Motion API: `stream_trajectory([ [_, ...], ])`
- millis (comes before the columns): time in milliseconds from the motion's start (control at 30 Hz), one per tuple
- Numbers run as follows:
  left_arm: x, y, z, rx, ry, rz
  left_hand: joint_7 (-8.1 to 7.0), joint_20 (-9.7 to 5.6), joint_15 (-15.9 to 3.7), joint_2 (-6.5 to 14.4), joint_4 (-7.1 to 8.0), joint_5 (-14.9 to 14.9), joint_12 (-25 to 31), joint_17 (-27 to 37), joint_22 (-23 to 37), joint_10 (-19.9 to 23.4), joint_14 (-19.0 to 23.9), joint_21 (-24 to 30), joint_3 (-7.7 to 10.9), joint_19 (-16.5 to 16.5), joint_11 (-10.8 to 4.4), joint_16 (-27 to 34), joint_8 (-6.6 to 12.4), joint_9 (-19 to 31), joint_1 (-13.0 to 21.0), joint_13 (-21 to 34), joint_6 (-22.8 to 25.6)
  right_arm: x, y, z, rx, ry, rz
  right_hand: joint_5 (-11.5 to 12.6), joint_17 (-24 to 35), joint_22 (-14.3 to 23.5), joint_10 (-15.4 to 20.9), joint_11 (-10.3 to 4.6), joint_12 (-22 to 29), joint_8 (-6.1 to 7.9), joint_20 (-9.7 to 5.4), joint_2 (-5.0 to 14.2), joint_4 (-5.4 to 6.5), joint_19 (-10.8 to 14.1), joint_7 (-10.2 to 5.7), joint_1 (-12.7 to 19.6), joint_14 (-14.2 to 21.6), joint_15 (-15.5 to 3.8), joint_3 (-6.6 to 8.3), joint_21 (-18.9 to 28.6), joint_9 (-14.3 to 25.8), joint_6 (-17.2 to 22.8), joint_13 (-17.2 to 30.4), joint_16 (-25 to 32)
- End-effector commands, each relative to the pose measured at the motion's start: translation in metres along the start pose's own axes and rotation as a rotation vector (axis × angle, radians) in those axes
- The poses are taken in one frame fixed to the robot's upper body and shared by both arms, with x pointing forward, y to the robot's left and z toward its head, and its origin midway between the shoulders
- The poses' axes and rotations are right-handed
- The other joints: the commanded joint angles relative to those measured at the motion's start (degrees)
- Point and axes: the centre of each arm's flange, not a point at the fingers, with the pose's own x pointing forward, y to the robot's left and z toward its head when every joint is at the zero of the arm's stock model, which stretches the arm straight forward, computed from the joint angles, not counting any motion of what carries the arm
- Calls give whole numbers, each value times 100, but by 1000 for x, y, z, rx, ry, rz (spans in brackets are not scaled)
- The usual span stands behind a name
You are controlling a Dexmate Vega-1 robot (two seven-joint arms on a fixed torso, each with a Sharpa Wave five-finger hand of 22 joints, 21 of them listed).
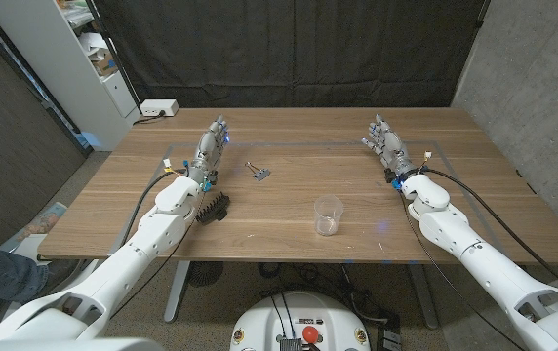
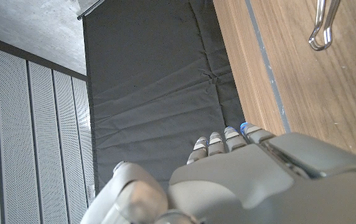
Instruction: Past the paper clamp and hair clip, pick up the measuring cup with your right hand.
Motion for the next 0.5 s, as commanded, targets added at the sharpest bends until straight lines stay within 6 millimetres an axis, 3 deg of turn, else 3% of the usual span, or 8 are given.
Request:
stream_trajectory([
  [33,-1,1,1,13,12,-4,-7,6,-7,12,3,40,31,26,19,-28,-159,25,25,-292,-7,37,20,8,60,8,-64,1,2,1,2,-3,-1,39,27,20,-3,51,30,27,-2,-5,7,38,28,52,5,22,34,32,15,2,21,23],
  [500,-1,-1,4,20,6,-4,-17,67,-10,21,-4,38,31,26,20,-32,-169,19,13,-324,-39,37,19,8,62,8,-68,-2,1,4,0,-19,-5,43,27,20,14,-9,25,27,-12,6,-7,13,-27,61,26,-46,32,27,15,15,21,25],
])
